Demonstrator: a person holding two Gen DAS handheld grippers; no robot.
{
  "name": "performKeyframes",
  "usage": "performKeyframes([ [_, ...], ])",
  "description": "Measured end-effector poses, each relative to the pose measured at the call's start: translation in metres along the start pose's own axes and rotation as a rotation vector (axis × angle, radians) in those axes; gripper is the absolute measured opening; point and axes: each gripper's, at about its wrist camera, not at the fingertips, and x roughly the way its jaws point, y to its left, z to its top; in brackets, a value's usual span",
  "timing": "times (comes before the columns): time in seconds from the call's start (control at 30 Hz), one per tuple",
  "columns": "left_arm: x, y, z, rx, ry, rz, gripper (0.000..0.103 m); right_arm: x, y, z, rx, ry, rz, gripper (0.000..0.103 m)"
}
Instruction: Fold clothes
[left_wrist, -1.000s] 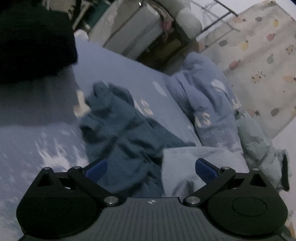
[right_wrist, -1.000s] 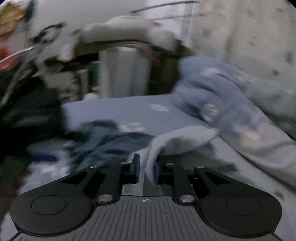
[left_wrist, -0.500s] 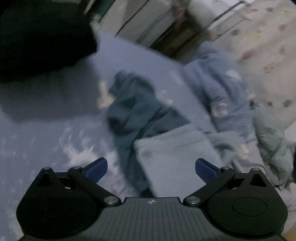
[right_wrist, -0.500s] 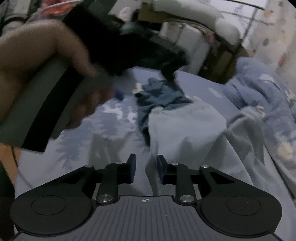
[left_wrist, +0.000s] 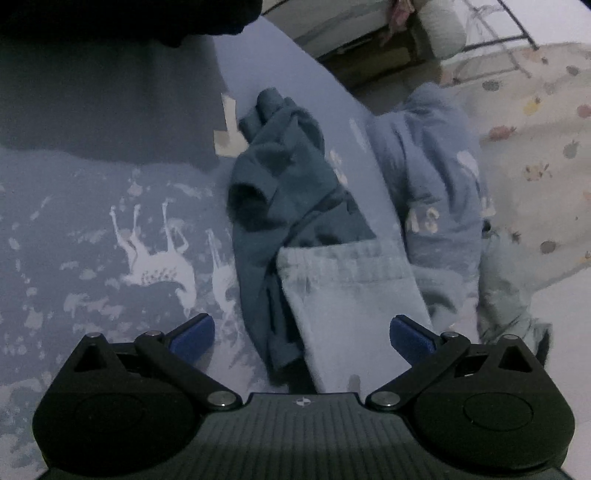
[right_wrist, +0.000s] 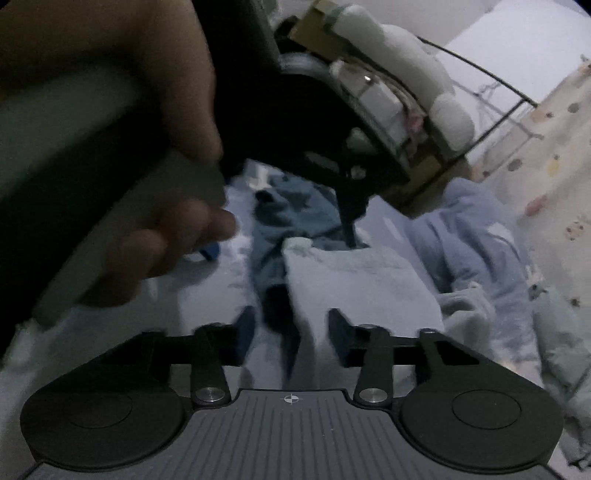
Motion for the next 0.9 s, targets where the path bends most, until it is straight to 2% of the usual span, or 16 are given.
performKeyframes([
  [0.03,0.001,0.002,0.001,-0.009,-0.008,-0.014,0.103,0.006,-0.003,0.001,0.014,0.016,-0.024,0.010],
  [0.07,0.004,0.005,0.002,-0.018,-0.006,-0.028,0.103,0.009,-0.007,0.001,0.022,0.029,-0.046,0.005],
  [0.17,0.014,0.008,0.003,-0.054,0.014,-0.099,0.103,0.002,-0.022,0.001,0.108,-0.002,-0.015,0.005],
  [0.27,0.023,0.005,0.001,-0.049,0.040,-0.134,0.103,-0.014,-0.032,0.001,0.173,-0.058,0.036,0.005],
  [0.33,0.027,0.004,-0.001,-0.048,0.055,-0.155,0.097,-0.024,-0.035,0.001,0.188,-0.095,0.070,0.005],
  [0.4,0.023,0.003,0.000,-0.038,0.041,-0.135,0.071,-0.028,-0.038,0.004,0.199,-0.100,0.090,0.005],
  [0.43,0.022,0.002,0.001,-0.034,0.034,-0.126,0.064,-0.030,-0.038,0.005,0.203,-0.101,0.088,0.005],
  [0.47,0.020,0.002,0.001,-0.029,0.027,-0.116,0.047,-0.031,-0.039,0.006,0.210,-0.101,0.085,0.005],
  [0.5,0.018,0.002,0.001,-0.025,0.021,-0.106,0.037,-0.032,-0.039,0.006,0.219,-0.100,0.086,0.005],
  [0.53,0.015,0.003,0.002,-0.029,0.014,-0.101,0.034,-0.031,-0.039,0.006,0.229,-0.098,0.089,0.005],
  [0.57,0.011,0.003,0.003,-0.029,0.005,-0.103,0.014,-0.031,-0.038,0.006,0.237,-0.095,0.093,0.005],
  [0.67,0.001,0.001,0.003,-0.010,-0.035,-0.114,0.008,-0.033,-0.035,0.007,0.250,-0.083,0.094,0.006],
  [0.73,-0.001,-0.004,0.005,-0.001,-0.053,-0.128,0.007,-0.042,-0.035,0.006,0.262,-0.084,0.084,0.011],
  [0.83,-0.006,-0.008,0.005,-0.002,-0.090,-0.164,0.007,-0.067,-0.042,-0.007,0.317,-0.105,0.048,0.036],
  [0.9,-0.008,-0.011,0.005,0.008,-0.104,-0.172,0.007,-0.090,-0.055,-0.027,0.396,-0.090,0.019,0.045],
])
